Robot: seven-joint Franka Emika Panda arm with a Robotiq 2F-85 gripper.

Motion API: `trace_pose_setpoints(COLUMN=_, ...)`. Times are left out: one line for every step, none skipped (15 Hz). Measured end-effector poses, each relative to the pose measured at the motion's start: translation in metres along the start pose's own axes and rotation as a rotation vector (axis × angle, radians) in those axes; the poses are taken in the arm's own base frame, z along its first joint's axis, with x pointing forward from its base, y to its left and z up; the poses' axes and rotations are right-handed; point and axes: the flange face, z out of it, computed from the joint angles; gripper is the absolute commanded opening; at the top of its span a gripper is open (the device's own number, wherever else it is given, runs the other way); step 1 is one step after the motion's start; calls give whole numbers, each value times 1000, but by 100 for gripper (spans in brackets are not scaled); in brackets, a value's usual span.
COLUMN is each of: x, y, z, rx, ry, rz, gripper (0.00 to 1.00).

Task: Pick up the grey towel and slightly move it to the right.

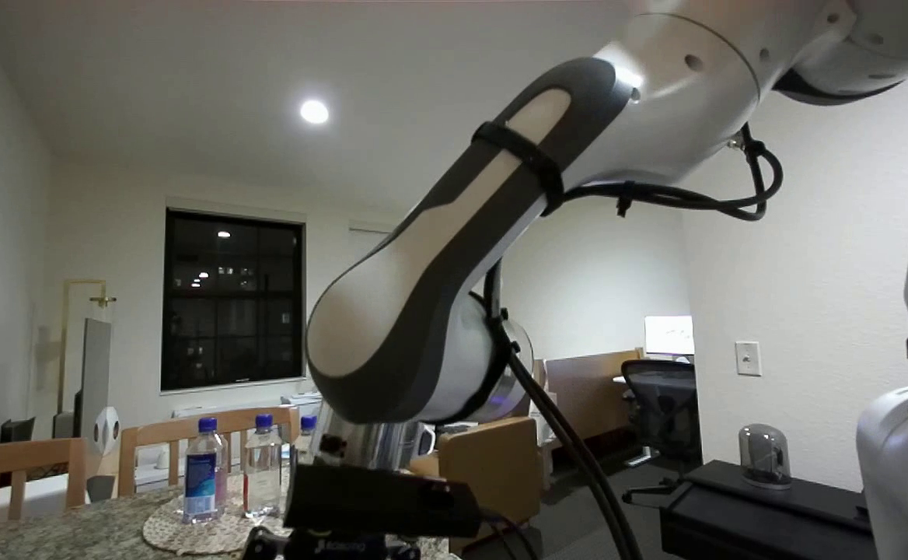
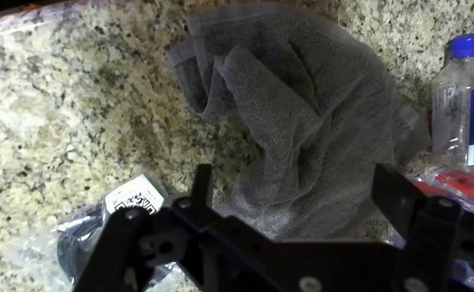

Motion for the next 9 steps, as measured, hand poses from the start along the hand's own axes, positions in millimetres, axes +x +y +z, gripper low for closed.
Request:
trace_pose_setpoints(x=-2, y=-2, z=11, rx=2, ry=-3, rz=17, gripper=100)
trace_pose_setpoints(x=-4, y=-2, z=17, rx=-3, ry=-11, rz=18, gripper=100)
trace_pose_setpoints(x=-3, y=-2, z=19, rx=-3, ry=-14, rz=19, gripper=100)
trace_pose_setpoints(x=-2, y=-3, z=17, rx=-1, ry=-12, rz=21, gripper=100)
trace_pose_setpoints(x=-1, y=-2, z=16, rx=2, ry=-8, rz=23, gripper=100)
trace_pose_setpoints(x=0, y=-3, z=15, rx=3, ry=-7, rz=23, gripper=100)
trace_pose_setpoints(x=0, y=-3, z=14, rx=3, ry=-6, rz=23, gripper=100)
trace_pose_setpoints(x=0, y=-3, z=14, rx=3, ry=-6, rz=23, gripper=100)
trace_pose_setpoints(x=0, y=-3, z=14, rx=3, ry=-6, rz=23, gripper=100)
